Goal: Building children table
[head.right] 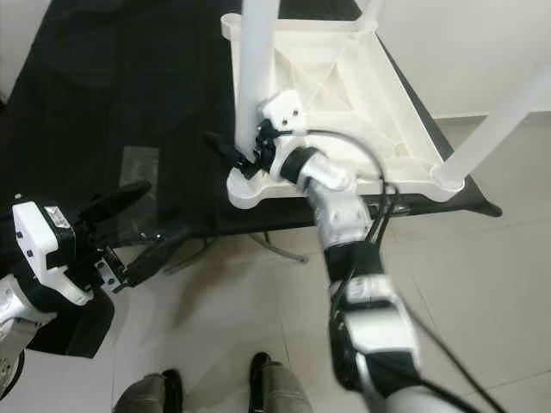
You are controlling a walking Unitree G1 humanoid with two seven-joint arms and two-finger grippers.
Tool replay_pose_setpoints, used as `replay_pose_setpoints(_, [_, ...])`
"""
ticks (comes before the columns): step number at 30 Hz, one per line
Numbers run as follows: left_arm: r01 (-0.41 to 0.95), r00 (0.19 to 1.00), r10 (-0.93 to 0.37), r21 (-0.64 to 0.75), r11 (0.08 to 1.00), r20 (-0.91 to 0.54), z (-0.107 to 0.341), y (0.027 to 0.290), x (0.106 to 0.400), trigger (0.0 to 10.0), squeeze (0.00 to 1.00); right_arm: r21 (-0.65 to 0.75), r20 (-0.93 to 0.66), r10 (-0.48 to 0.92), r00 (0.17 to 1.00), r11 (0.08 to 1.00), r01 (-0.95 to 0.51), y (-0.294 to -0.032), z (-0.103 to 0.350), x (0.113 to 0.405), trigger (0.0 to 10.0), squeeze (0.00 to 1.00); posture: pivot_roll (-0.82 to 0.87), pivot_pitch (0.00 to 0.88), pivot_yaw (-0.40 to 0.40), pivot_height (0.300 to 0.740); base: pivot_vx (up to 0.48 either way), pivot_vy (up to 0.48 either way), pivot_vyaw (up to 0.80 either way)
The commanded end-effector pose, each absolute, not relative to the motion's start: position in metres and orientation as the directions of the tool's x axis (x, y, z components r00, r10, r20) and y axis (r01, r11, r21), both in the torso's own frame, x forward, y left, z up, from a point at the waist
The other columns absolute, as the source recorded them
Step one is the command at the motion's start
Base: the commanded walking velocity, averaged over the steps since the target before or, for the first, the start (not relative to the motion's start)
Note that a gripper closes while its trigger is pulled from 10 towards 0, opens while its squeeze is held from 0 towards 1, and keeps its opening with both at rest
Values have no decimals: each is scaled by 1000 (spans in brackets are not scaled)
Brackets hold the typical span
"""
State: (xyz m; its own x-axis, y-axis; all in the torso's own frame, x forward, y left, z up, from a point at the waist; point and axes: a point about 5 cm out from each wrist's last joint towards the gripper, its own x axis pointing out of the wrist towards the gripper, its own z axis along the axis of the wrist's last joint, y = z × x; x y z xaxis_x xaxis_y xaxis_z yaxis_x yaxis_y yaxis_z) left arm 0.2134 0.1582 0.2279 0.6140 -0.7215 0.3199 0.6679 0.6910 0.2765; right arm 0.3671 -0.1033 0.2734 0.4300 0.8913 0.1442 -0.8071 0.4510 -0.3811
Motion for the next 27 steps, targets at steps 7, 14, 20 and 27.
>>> replay_pose_setpoints(7, [660, 623, -717, 282, 696, 311, 227, 159, 210, 10000, 0, -338, 43, 957, 286, 284, -897, -102, 273, 373, 0, 0, 95, 271, -109, 740, 0, 0, 0])
replay_pose_setpoints(14, [658, 626, -715, 282, 698, 311, 227, 159, 209, 10000, 0, -329, 59, 963, 262, 267, -906, -103, 278, 375, 0, 0, 94, 272, -110, 740, 0, 0, 0])
replay_pose_setpoints(20, [658, 626, -715, 282, 698, 311, 227, 159, 209, 10000, 0, -332, 51, 969, 240, 243, -912, -110, 270, 375, 0, 0, 78, 283, -118, 740, 0, 0, 0])
replay_pose_setpoints(27, [670, 627, -718, 262, 695, 301, 222, 160, 207, 10000, 0, -183, 152, 723, 675, 691, -699, -118, 218, 375, 0, 0, 47, 295, -113, 740, 0, 0, 0])
